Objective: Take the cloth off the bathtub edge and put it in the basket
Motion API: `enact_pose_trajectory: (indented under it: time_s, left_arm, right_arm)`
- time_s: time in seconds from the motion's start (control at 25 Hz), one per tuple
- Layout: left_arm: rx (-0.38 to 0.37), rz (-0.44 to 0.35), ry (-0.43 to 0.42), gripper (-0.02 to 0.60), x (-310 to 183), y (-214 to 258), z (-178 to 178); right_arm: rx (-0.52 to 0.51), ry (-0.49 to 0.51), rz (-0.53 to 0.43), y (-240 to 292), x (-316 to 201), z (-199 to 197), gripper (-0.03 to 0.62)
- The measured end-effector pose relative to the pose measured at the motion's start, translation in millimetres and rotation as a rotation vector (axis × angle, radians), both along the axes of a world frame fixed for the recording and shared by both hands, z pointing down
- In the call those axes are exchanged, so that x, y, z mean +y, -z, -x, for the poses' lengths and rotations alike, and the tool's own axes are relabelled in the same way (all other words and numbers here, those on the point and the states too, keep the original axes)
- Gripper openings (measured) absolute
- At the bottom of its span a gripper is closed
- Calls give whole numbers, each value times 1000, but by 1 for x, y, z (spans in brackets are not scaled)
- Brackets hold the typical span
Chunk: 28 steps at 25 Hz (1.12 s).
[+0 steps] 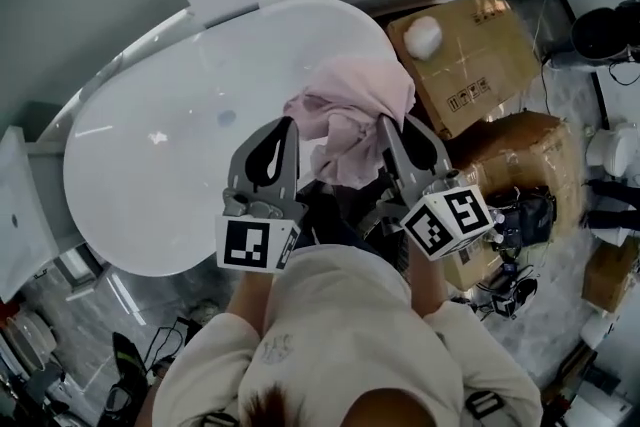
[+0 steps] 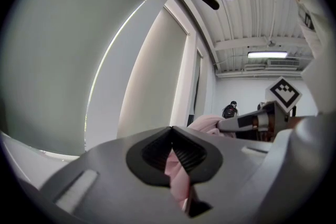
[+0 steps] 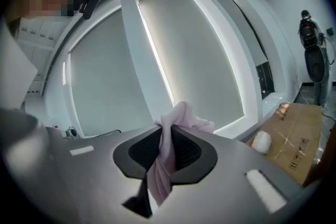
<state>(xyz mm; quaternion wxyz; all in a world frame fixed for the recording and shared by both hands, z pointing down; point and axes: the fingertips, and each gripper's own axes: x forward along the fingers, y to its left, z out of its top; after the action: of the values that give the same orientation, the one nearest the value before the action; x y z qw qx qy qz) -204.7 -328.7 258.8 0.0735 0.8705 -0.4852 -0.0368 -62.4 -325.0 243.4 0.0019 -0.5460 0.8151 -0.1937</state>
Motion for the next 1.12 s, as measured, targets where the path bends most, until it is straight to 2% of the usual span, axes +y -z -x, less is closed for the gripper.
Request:
enact_pose_trajectory:
  time_s: [0.2, 0.6, 0.88, 1.12]
  left_arm:
    - [22, -36, 34, 49, -4, 25, 16]
    - [39, -93, 23, 49, -4, 53, 40]
    - [46, -99, -25, 49, -5, 55, 37]
    - [39, -99, -109, 49, -5, 55, 20]
  right_arm:
    - [11, 30, -79, 43, -6, 13, 52]
    - [-7, 31, -139, 70, -12, 39, 52]
    - [3, -3, -158, 76, -8, 41, 52]
    - [17, -95, -168, 82, 5, 20, 52]
